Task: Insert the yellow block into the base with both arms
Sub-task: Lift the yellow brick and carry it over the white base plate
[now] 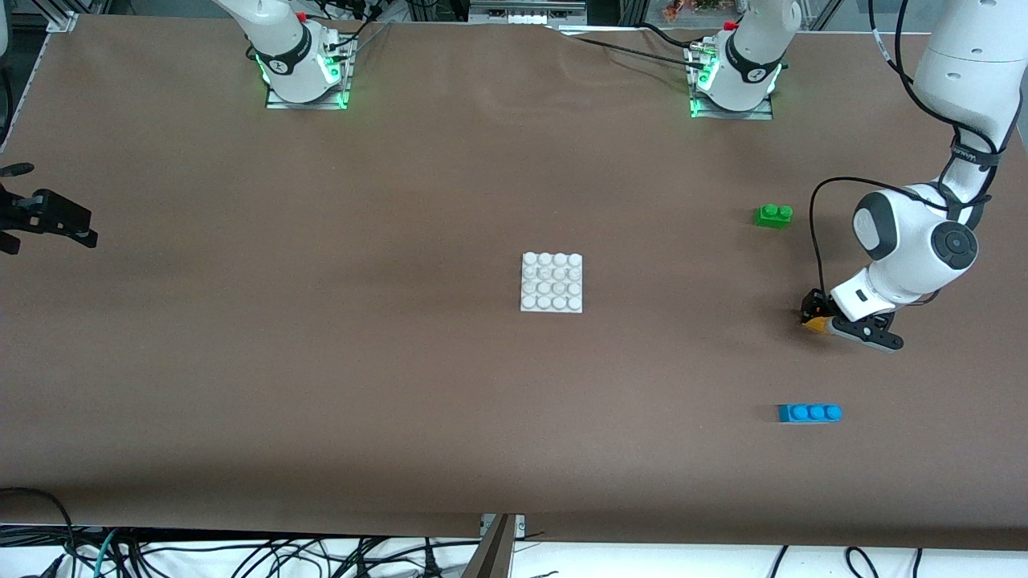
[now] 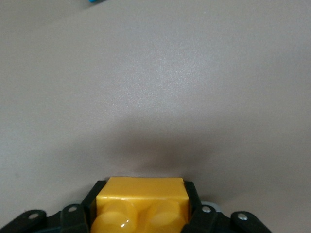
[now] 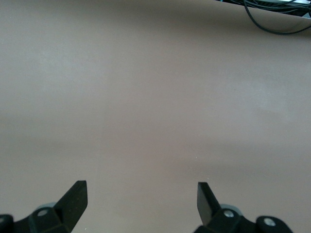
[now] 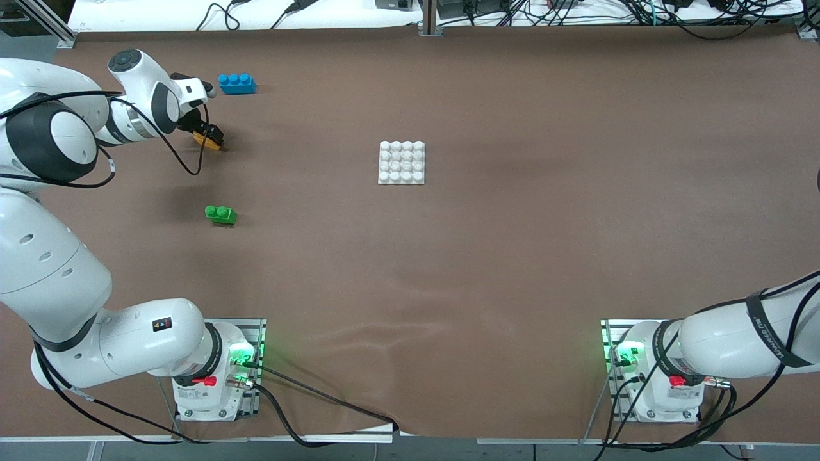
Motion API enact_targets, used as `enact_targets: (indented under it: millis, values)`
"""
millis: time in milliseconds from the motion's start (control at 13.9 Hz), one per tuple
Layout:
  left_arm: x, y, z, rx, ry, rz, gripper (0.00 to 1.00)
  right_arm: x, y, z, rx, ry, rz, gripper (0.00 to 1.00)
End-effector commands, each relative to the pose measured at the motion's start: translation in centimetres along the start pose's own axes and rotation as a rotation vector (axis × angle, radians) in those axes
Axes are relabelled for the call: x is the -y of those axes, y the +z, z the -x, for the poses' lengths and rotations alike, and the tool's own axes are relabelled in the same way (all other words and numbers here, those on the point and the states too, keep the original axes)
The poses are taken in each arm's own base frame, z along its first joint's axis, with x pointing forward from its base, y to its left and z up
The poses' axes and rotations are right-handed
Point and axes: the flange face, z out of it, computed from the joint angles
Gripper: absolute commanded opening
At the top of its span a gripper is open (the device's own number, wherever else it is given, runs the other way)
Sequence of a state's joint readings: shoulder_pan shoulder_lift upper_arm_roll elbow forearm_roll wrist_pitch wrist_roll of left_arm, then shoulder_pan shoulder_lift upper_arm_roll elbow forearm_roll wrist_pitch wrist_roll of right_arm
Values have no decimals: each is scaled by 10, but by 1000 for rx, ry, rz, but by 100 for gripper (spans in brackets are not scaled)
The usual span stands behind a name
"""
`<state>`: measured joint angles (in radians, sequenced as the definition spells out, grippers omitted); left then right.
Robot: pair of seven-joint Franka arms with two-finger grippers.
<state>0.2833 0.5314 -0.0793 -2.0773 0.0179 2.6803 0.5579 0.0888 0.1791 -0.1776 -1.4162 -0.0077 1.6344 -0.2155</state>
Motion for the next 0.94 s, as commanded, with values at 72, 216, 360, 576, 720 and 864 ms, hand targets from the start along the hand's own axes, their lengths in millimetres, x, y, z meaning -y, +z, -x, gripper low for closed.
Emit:
enact_targets:
  millis: [72, 216, 360, 576, 720, 864]
  values:
    - [5, -13, -2, -3, 44, -19, 25, 0, -4, 0, -5, -12, 7, 100]
    - [7, -36, -13, 16, 45, -9, 25, 0, -3, 0, -4, -12, 7, 100]
    - [8, -63, -30, 75, 31, 29, 25, 0, -3, 0, -2, -10, 6, 100]
    - [-15, -101, -59, 154, -20, 95, 26, 0, -4, 1, -4, -12, 7, 100]
    - [-51, -134, -87, 180, -91, 118, 26, 0, -4, 1, -3, -10, 6, 100]
    - [-93, -156, -112, 194, -139, 133, 26, 1, -4, 1, -3, -10, 5, 100]
